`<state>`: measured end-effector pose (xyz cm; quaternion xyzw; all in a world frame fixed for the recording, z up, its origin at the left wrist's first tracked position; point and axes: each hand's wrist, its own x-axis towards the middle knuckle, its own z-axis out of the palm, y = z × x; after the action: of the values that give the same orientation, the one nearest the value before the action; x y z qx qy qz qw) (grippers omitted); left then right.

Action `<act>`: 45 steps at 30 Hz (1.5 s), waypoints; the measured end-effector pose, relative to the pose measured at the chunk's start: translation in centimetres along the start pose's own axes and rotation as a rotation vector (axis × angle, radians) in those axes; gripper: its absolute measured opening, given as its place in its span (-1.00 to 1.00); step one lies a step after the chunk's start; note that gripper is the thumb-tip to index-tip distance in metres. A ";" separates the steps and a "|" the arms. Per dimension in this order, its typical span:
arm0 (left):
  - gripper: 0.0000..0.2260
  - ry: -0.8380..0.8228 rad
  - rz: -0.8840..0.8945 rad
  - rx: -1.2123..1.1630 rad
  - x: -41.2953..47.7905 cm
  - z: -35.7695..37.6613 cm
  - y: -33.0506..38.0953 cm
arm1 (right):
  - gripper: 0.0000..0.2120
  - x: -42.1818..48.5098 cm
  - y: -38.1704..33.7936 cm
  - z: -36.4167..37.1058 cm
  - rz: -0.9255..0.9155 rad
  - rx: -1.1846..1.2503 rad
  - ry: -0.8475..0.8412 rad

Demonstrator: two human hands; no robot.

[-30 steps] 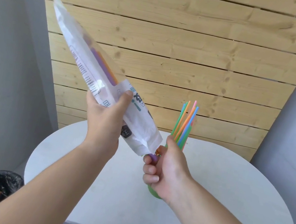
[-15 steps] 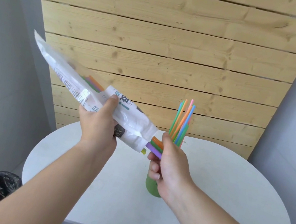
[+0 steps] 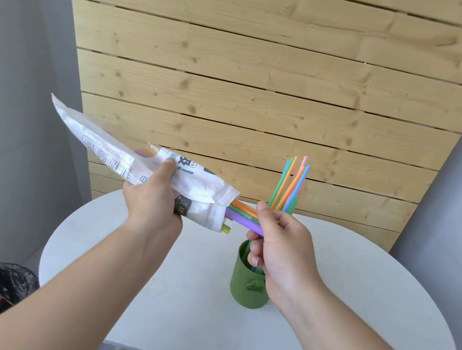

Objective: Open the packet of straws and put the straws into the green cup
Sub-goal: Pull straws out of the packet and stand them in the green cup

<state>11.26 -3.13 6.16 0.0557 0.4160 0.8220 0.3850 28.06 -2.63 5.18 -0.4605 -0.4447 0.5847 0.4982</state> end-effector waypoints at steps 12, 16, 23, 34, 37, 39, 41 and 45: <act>-0.64 -0.012 -0.040 -0.008 0.1 -0.2 0.1 | -0.76 0.7 -0.8 -0.7 -0.131 -0.069 -0.018; -0.64 0.002 -0.034 -0.036 0.6 -0.5 0.6 | -0.76 1.5 -2.6 -2.4 -0.180 -0.137 -0.068; -0.65 0.035 -0.045 -0.053 1.2 -0.8 0.9 | -0.81 2.5 -5.2 -5.6 -0.245 -0.232 -0.092; -0.74 0.076 -0.063 -0.056 1.6 -0.9 1.2 | -0.79 2.9 -6.5 -7.4 -0.271 -0.261 -0.087; -0.66 0.071 -0.064 -0.063 1.6 -0.9 1.4 | -0.78 2.9 -7.5 -8.0 -0.274 -0.287 -0.088; -0.63 0.067 -0.067 -0.063 1.5 -1.0 1.4 | -0.78 2.9 -7.8 -8.3 -0.271 -0.296 -0.083; -0.64 0.069 -0.074 -0.060 1.5 -1.0 1.5 | -0.78 3.0 -7.8 -8.5 -0.269 -0.298 -0.078; -0.79 0.082 -0.096 -0.051 1.5 -1.0 1.3 | -0.77 3.2 -7.3 -8.5 -0.268 -0.311 -0.083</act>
<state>9.11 -3.22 6.10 -0.0077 0.4124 0.8144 0.4082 37.40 1.84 10.47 -0.4441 -0.6070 0.4559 0.4760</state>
